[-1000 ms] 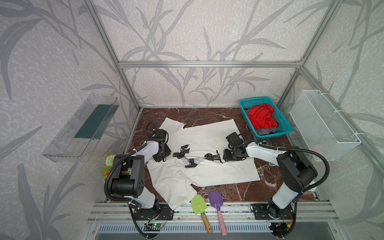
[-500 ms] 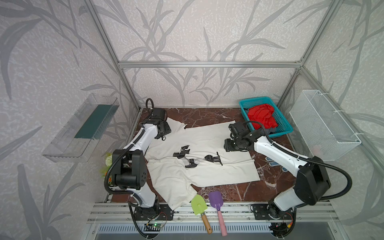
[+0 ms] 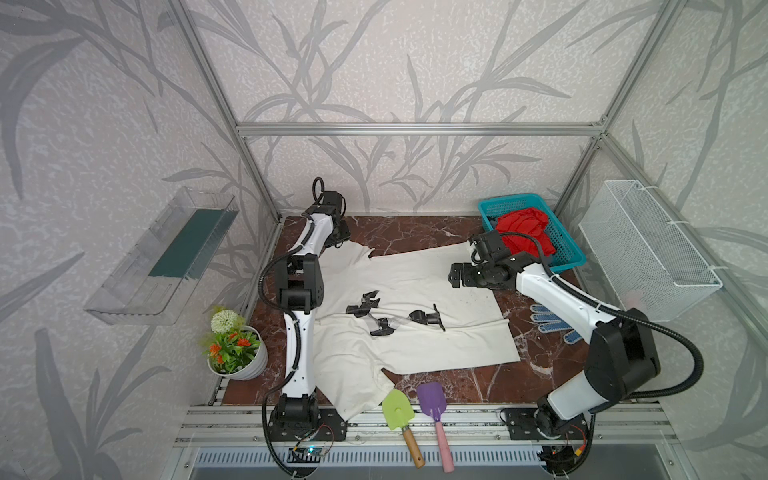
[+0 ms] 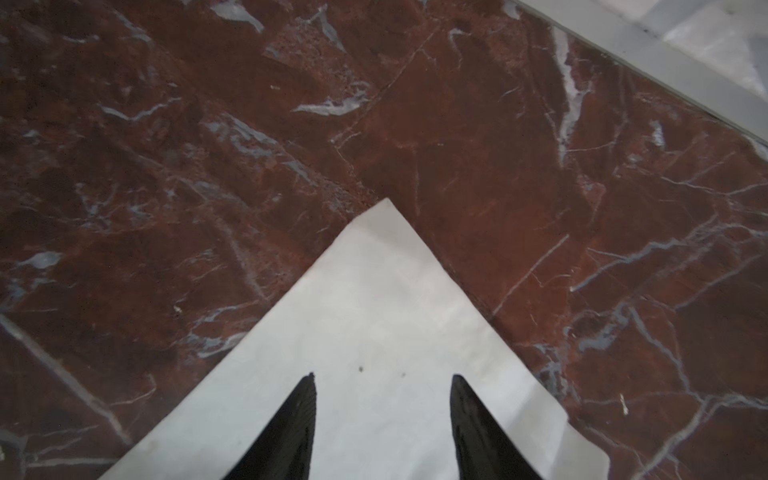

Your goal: Fold and stack the t-shirts

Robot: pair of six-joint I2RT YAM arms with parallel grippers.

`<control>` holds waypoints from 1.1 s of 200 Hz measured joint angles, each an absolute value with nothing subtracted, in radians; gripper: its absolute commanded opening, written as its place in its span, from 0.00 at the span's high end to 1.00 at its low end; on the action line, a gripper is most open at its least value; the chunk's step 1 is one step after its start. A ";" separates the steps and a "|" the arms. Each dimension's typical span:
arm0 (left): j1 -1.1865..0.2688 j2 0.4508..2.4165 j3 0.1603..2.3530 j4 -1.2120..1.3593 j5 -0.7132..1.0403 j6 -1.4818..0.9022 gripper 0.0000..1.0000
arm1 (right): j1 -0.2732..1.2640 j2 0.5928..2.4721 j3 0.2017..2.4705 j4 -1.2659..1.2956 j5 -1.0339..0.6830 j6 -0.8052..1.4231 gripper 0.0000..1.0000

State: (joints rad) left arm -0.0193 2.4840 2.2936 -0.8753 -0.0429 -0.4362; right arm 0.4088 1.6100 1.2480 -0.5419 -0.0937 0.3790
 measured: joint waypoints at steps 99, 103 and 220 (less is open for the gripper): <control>0.023 2.686 2.573 -0.957 0.029 -0.454 0.55 | 0.280 1.920 1.526 -0.517 -0.138 0.309 0.01; 0.023 2.691 2.577 -0.959 0.029 -0.456 0.55 | 0.278 1.925 1.531 -0.517 -0.139 0.309 0.02; 0.049 2.719 2.606 -0.980 0.063 -0.464 1.00 | 0.254 2.123 1.696 -0.553 -0.132 0.305 0.05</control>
State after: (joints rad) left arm 0.0490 2.7190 2.6061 -0.9798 0.0631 -0.4644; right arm 0.2543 2.1227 1.6958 -0.5526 -0.1318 0.3046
